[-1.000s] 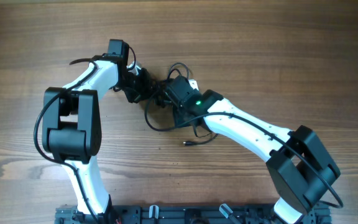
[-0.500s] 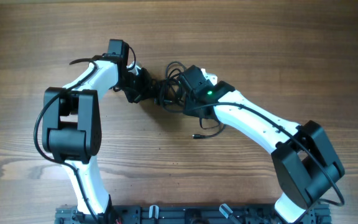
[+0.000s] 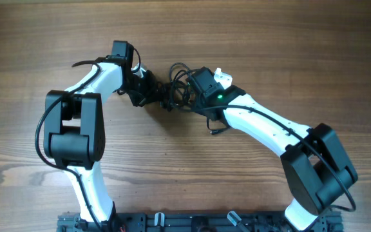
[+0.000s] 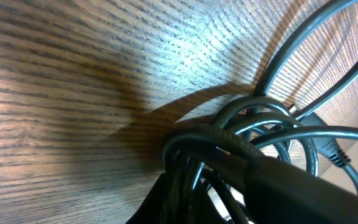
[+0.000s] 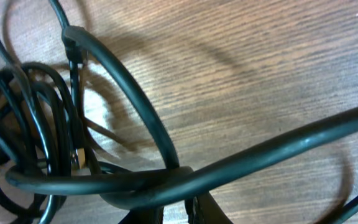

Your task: Untangle cables

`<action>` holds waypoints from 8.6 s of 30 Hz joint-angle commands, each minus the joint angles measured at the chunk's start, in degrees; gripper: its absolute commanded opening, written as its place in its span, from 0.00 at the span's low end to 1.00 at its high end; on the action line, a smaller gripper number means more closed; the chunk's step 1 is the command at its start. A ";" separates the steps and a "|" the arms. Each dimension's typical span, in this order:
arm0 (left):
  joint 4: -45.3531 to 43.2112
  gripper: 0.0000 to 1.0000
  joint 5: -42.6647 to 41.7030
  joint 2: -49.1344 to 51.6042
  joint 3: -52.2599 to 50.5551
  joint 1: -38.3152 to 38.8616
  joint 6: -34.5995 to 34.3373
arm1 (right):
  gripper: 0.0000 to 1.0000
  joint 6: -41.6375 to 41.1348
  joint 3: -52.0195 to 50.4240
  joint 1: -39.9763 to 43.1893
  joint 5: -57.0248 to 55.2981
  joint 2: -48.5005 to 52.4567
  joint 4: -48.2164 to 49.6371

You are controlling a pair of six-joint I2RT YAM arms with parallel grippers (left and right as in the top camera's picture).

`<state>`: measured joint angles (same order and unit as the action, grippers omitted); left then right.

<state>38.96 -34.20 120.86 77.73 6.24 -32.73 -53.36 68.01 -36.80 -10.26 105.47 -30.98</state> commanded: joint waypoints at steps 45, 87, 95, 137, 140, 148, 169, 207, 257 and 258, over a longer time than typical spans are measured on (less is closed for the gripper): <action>0.04 0.07 6.62 0.96 -0.48 -1.49 -0.76 | 0.04 44.96 -0.11 11.58 71.71 -4.63 5.27; 0.07 0.08 6.62 0.96 -0.48 -1.49 -0.76 | 0.38 15.61 -0.15 -1.97 10.75 -4.52 -3.23; 0.07 0.08 6.62 0.96 -0.48 -1.49 -0.76 | 0.39 13.92 -0.15 -1.77 13.73 -4.52 -2.71; 0.07 0.08 6.62 0.96 -0.48 -1.49 -0.79 | 0.34 12.26 -0.17 -1.86 12.46 -3.56 1.75; 0.07 0.08 6.62 0.96 -0.48 -1.49 -0.79 | 0.34 12.26 -0.17 -1.86 9.90 -3.56 1.79; 0.09 0.08 6.62 0.96 -0.48 -1.49 -0.79 | 0.33 12.31 -0.26 -1.86 2.12 -3.56 1.79; 0.09 0.09 6.62 0.96 -0.48 -1.49 -0.79 | 0.15 12.90 -1.40 -1.86 -1.11 -3.56 3.76; -0.02 0.07 6.62 0.96 -0.48 -1.49 -0.74 | 0.47 27.32 -3.21 17.46 37.86 -3.67 -5.07; 0.00 0.11 6.62 0.96 -0.48 -1.49 -0.76 | 0.29 12.66 -3.96 0.79 33.83 -3.67 10.45; 0.02 0.11 6.62 0.96 -0.48 -1.49 -0.76 | 0.28 12.63 -3.96 0.74 32.72 -3.67 10.69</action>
<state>38.98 -34.09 120.86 77.73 5.69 -32.93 -38.92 64.20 -35.62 26.83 101.91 -21.02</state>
